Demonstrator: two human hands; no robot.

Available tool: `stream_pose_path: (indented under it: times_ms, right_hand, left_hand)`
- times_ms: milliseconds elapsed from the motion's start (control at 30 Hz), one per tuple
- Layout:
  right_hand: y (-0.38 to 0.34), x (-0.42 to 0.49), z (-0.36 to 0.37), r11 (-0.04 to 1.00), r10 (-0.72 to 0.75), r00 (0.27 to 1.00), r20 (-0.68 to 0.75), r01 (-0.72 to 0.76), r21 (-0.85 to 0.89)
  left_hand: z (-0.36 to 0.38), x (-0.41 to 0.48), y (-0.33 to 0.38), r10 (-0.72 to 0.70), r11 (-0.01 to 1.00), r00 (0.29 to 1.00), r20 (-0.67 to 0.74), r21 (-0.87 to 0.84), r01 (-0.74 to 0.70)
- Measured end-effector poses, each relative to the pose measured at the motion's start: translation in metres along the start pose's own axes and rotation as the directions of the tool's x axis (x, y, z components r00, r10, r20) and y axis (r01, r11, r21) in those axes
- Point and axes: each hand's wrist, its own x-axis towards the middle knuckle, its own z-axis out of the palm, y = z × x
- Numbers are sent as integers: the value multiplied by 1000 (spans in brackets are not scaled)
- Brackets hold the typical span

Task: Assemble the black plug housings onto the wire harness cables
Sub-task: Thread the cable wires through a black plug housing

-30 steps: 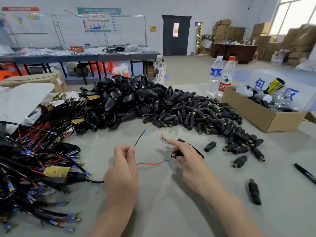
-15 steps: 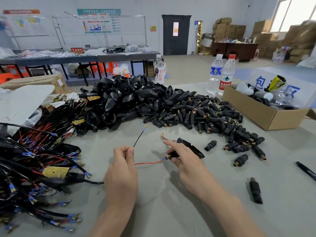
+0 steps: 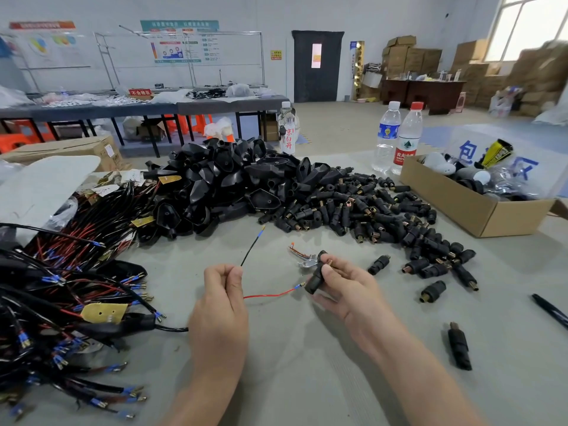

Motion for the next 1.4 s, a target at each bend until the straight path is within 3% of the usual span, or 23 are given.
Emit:
stream_pose_path:
  times_ms: [133, 433, 667, 900, 1167, 1400]
  right_hand:
    - [0, -2, 5, 947, 112, 989, 95, -135, 291]
    - [-2, 0, 2, 848, 129, 988, 80, -152, 508]
    - [2, -4, 7, 860, 163, 983, 87, -184, 476]
    - [3, -9, 13, 924, 121, 992, 40, -128, 360]
    - [1, -13, 14, 796, 175, 966, 191, -253, 549]
    - [-1, -20, 18, 863, 109, 954, 279, -230, 449]
  left_hand:
    - [0, 0, -2, -2, 1000, 1000, 1, -12, 2]
    - [-2, 0, -1, 3, 1000, 1000, 10, -24, -3]
    - [-2, 1, -1, -1, 1000, 1000, 17, -31, 1]
    - [-2, 1, -1, 2, 999, 1000, 4, -51, -2]
    - [-3, 2, -2, -38, 999, 999, -5, 25, 38]
    - [-10, 9, -5, -81, 991, 996, -48, 104, 86]
